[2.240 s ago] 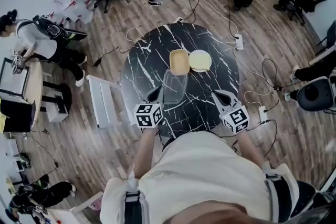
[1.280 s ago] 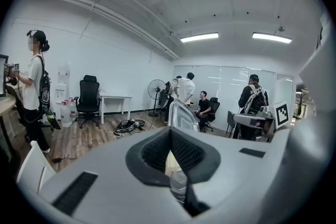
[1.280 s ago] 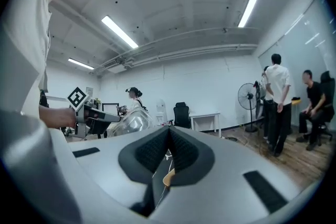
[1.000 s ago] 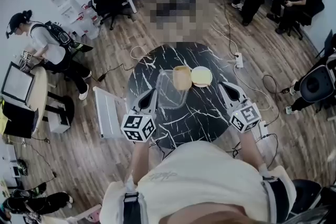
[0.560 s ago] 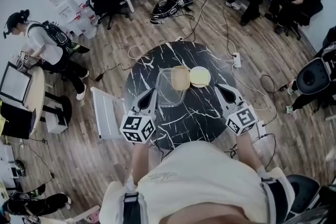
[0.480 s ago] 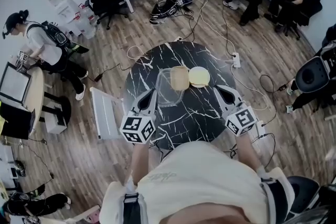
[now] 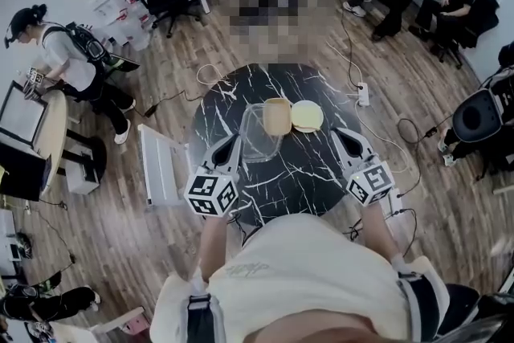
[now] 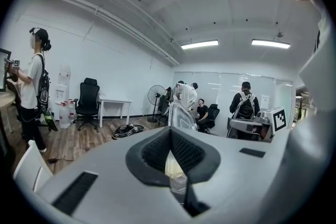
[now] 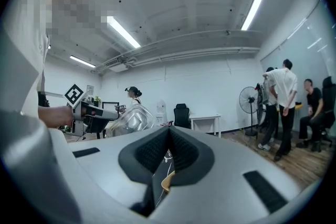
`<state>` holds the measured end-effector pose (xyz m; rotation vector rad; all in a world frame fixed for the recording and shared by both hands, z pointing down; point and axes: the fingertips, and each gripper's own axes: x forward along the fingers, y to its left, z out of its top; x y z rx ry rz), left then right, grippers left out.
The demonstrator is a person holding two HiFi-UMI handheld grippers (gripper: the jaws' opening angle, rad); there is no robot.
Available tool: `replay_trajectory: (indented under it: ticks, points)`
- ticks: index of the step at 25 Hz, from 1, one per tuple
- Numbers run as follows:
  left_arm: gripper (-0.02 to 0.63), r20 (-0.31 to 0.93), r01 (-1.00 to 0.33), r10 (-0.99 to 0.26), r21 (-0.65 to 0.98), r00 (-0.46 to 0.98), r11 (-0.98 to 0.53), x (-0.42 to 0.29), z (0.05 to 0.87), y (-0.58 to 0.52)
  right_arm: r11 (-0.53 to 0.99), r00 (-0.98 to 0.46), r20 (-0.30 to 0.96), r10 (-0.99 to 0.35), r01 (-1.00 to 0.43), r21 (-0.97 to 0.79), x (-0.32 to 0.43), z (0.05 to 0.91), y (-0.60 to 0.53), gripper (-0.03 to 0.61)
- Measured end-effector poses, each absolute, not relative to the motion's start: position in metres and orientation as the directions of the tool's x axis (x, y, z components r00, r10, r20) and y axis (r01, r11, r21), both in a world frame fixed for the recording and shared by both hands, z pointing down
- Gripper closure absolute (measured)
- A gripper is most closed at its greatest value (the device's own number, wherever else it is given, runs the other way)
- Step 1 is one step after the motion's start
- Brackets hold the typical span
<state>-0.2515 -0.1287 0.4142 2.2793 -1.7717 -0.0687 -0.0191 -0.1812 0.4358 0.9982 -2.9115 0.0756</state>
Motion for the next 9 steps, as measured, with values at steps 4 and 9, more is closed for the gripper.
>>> replay_trajectory:
  ticks: [4,9]
  points:
    - [0.597,0.119,-0.946,-0.959,0.236,0.255,-0.223,-0.2530,0.4169,-0.1298,0.796,-0.794,0.076,-0.603,-0.606,-0.019,-0.0235,0.4348,-0.1780,0.572]
    - [0.597,0.121,-0.944,-0.954,0.224,0.273,-0.242,-0.2487,0.4163,-0.1326,0.803,-0.800,0.082,-0.594,-0.595,0.010,-0.0251,0.4340,-0.1771,0.572]
